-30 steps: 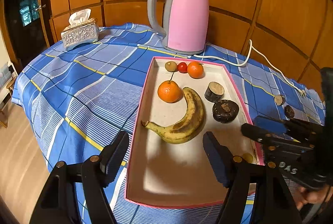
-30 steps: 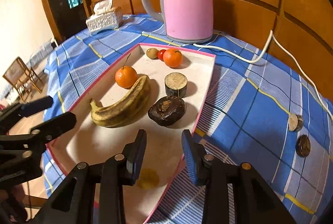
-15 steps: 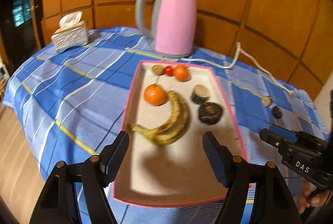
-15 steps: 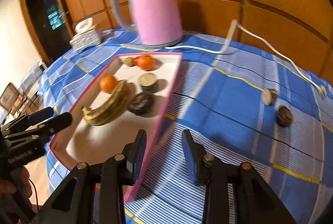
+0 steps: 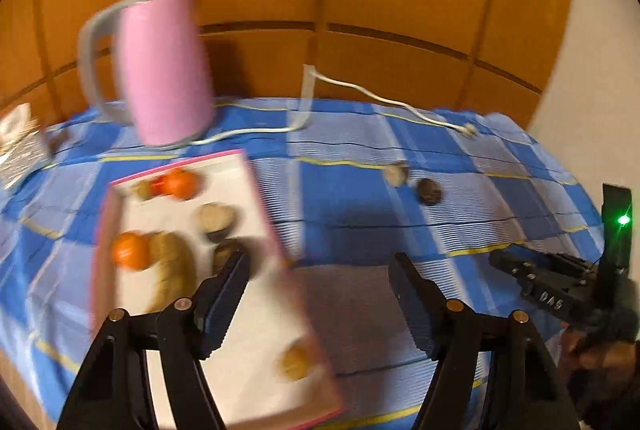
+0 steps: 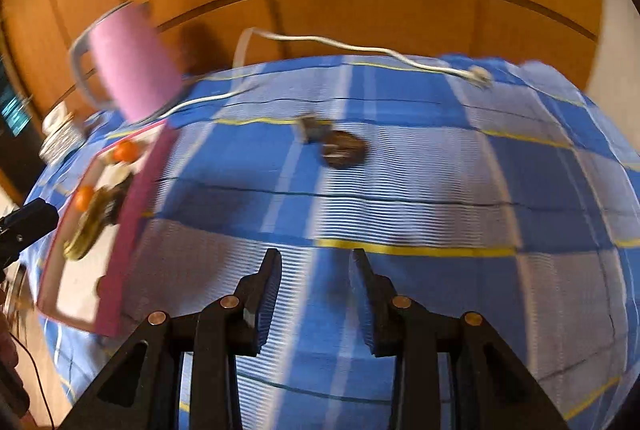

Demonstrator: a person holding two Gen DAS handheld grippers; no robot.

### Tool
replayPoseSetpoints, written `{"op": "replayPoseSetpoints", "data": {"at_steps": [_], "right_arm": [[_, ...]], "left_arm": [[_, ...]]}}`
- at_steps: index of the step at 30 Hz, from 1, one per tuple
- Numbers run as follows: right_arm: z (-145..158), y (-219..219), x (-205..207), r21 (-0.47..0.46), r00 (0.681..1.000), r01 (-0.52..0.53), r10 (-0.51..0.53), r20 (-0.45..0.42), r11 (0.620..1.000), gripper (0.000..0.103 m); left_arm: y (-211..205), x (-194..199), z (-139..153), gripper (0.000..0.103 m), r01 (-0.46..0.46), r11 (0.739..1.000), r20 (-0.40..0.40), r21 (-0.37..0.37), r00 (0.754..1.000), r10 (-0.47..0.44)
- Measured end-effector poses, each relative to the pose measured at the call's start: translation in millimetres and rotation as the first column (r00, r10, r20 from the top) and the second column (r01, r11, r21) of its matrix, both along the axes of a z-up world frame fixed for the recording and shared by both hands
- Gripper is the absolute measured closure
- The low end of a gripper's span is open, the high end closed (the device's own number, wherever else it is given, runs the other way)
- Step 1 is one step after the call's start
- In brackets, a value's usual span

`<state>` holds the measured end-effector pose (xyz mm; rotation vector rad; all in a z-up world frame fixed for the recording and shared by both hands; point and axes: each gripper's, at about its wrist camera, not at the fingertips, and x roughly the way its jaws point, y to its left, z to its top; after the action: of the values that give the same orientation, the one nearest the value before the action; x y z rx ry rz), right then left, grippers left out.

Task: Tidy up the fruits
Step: 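Move the left tool to the dark round cake and close on it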

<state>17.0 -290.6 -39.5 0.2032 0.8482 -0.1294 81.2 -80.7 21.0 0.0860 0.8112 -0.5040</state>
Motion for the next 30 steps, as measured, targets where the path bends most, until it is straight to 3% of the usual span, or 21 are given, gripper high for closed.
{"op": "replayPoseSetpoints", "data": {"at_steps": [4, 10, 19, 23, 26, 28, 30], "right_arm": [[0.6, -26.6, -9.4, 0.001, 0.997, 0.072, -0.072, 0.008, 0.997, 0.068], [-2.5, -47.7, -18.7, 0.017, 0.994, 0.114, -0.114, 0.006, 0.993, 0.067], [-13.9, -71.7, -22.9, 0.055, 0.989, 0.148, -0.147, -0.015, 0.988, 0.067], [-17.6, -79.2, -25.0, 0.074, 0.988, 0.156, -0.154, -0.022, 0.985, 0.067], [-20.7, -82.1, -24.7, 0.084, 0.988, 0.156, -0.154, -0.029, 0.984, 0.067], [-22.2, -83.3, -24.7, 0.089, 0.987, 0.157, -0.155, -0.032, 0.984, 0.067], [-23.3, -84.2, -23.8, 0.09, 0.987, 0.158, -0.155, -0.033, 0.983, 0.067]], "left_arm": [[-52.2, 21.3, -8.1, 0.04, 0.108, 0.994, -0.068, -0.023, 0.992, -0.109], [-124.0, 47.8, -30.2, 0.042, 0.183, 0.983, -0.136, -0.03, 0.973, -0.185], [-194.4, 83.6, -69.5, 0.041, 0.182, 0.981, -0.184, 0.067, 0.968, -0.168], [-213.1, 96.5, -84.0, 0.041, 0.185, 0.974, -0.174, 0.129, 0.971, -0.162], [-219.4, 102.0, -92.0, 0.042, 0.184, 0.974, -0.191, 0.131, 0.969, -0.157], [-222.4, 103.8, -96.8, 0.057, 0.174, 0.974, -0.184, 0.148, 0.972, -0.146], [-219.7, 102.4, -95.7, 0.057, 0.183, 0.976, -0.178, 0.116, 0.971, -0.161]]}}
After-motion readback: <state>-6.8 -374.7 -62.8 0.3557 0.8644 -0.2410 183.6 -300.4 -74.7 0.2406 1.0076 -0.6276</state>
